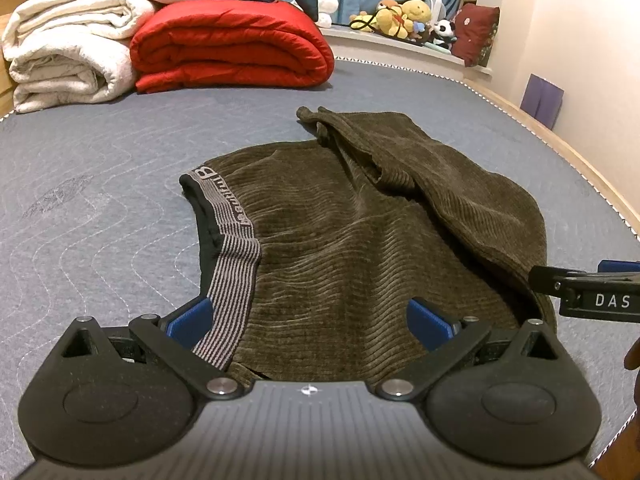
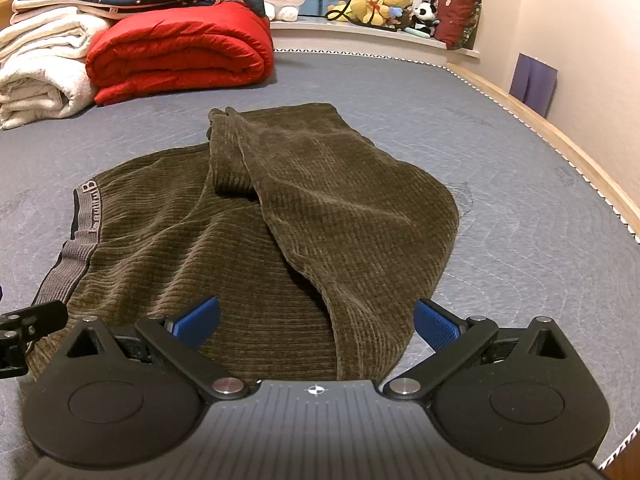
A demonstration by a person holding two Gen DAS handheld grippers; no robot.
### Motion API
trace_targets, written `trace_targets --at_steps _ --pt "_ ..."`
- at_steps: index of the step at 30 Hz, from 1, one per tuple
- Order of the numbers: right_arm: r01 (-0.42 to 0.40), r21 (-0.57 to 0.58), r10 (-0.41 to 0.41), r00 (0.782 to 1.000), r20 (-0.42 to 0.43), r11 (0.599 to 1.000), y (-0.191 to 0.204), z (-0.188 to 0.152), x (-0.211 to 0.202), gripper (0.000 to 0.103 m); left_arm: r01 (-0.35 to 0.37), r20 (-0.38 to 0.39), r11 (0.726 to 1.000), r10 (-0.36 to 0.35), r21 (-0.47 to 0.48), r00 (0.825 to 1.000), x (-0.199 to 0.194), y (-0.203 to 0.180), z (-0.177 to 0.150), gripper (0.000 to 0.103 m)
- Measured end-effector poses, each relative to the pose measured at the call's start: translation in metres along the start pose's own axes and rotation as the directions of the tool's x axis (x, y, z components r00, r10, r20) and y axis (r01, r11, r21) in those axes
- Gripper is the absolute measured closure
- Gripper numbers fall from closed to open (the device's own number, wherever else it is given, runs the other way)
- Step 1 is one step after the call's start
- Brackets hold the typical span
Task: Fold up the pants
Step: 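Move both grippers toward the olive corduroy pants on the mattress, then grasp the grey waistband with the left gripper while the right gripper grasps the leg edge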
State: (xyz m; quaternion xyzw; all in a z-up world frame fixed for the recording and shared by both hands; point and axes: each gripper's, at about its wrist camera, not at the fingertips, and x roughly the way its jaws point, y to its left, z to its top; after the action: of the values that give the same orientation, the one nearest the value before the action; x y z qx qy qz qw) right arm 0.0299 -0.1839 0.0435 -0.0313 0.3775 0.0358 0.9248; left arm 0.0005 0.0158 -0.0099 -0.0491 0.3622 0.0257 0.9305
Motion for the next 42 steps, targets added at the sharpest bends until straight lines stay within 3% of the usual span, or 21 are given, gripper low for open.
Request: trace_targets --at_steps 10,14,18,20,22,24,29,33,38,42 --pt "-0.015 -0.034 0.017 0.999 0.039 0.999 0.005 0.001 -0.003 0.004 0.049 -0.043 0.998 -0.051 -0.046 0.998 -0.001 0.008 0.012 0.000" --pt "-0.014 -0.032 0.016 0.998 0.061 0.999 0.005 0.004 -0.003 0.013 0.097 -0.166 0.992 -0.109 -0.080 0.980 0.006 0.020 0.041 0.000" --pt "-0.023 -0.037 0.026 0.996 0.086 0.999 0.006 0.006 0.000 0.030 0.133 -0.105 0.989 -0.139 -0.061 0.985 0.011 0.039 0.061 0.000" --pt "-0.022 -0.038 0.026 0.995 0.092 0.999 0.006 0.008 0.003 0.031 0.115 -0.044 0.991 -0.118 -0.063 0.992 0.019 0.050 0.059 0.000" --pt "-0.017 -0.038 0.020 0.995 0.093 0.999 0.006 0.009 0.005 0.031 0.073 -0.091 0.991 -0.083 -0.114 0.992 0.035 0.060 0.057 0.000" --pt "-0.012 -0.037 0.015 0.996 0.092 0.999 0.005 0.011 0.008 0.029 0.113 -0.133 0.981 -0.134 -0.156 0.982 0.049 0.067 0.059 0.000" --pt "0.020 -0.009 -0.019 0.999 0.047 1.000 -0.002 0.014 0.026 0.016 0.107 -0.157 0.979 -0.135 -0.177 0.978 0.078 0.079 0.071 0.000" --pt "0.050 -0.010 -0.050 0.999 -0.014 0.999 -0.005 0.015 0.046 0.014 0.115 -0.185 0.969 -0.156 -0.217 0.970 0.097 0.097 0.077 0.000" --pt "0.072 -0.045 -0.076 0.994 -0.083 0.996 -0.004 0.008 0.070 0.013 0.076 -0.230 0.965 -0.135 -0.250 0.964 0.121 0.116 0.076 0.000" --pt "0.098 -0.044 -0.103 0.985 -0.136 0.994 -0.010 0.002 0.089 0.013 0.107 -0.293 0.955 -0.189 -0.276 0.937 0.141 0.121 0.068 0.000"
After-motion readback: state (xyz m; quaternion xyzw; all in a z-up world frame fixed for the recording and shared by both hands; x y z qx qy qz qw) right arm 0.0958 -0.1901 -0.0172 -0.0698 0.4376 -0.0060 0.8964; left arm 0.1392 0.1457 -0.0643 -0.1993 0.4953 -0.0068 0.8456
